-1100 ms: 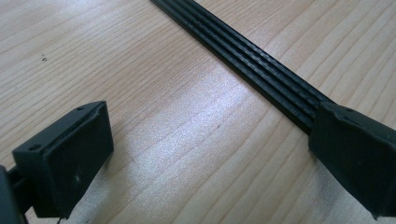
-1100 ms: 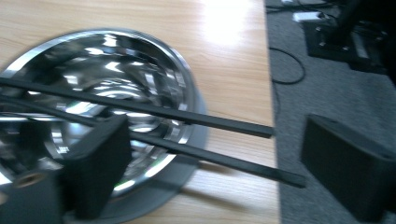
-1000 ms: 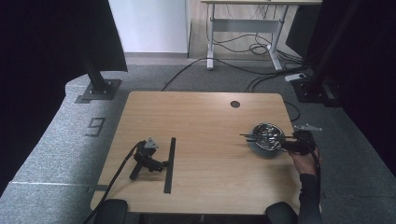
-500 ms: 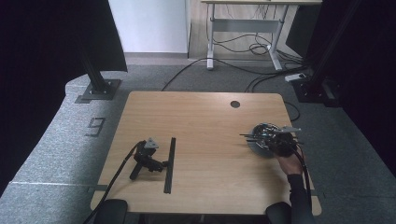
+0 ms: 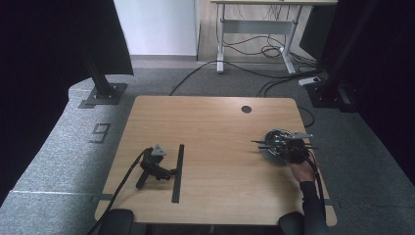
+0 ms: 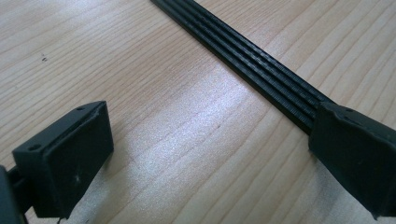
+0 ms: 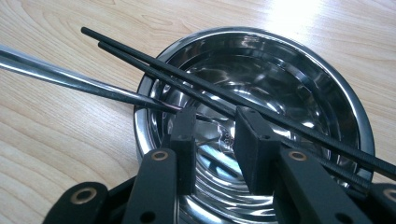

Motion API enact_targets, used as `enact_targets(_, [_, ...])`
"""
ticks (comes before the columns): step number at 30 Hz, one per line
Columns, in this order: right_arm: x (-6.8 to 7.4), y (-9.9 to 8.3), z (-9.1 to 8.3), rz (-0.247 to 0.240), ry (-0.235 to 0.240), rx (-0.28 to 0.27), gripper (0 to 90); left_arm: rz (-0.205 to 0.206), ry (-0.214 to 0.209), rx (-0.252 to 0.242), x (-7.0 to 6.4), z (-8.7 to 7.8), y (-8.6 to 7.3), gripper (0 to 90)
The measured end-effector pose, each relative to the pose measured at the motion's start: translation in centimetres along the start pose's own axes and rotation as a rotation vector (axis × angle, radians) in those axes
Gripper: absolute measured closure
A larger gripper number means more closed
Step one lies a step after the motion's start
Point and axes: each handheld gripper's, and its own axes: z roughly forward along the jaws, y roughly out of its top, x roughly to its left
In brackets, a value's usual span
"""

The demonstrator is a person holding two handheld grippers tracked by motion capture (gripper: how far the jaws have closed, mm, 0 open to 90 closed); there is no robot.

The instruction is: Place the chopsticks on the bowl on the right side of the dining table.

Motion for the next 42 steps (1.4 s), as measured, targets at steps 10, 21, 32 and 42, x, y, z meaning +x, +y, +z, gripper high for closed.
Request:
enact_targets(10, [0.0,0.0,0.4,-0.005,-0.006,0.001,68.9,0.0,0.0,0.0,0.0,0.0,0.0,0.0])
enact_targets(21, [-0.7,-0.3,-0.5,0.05,-0.042,-0.027,39.9,0.0,0.0,0.0,0.0,0.0,0.0,0.0])
enact_targets(32, [-2.2,-1.7,-1.3,0.104,-0.173,-0.062,1.3,0.0,0.0,0.0,0.0,0.0,0.0,0.0])
enact_targets(42, [-4.0,-3.0,-1.6,0.187,-0.254,-0.105,0.0,0.0,0.0,0.0,0.0,0.0,0.0,0.0])
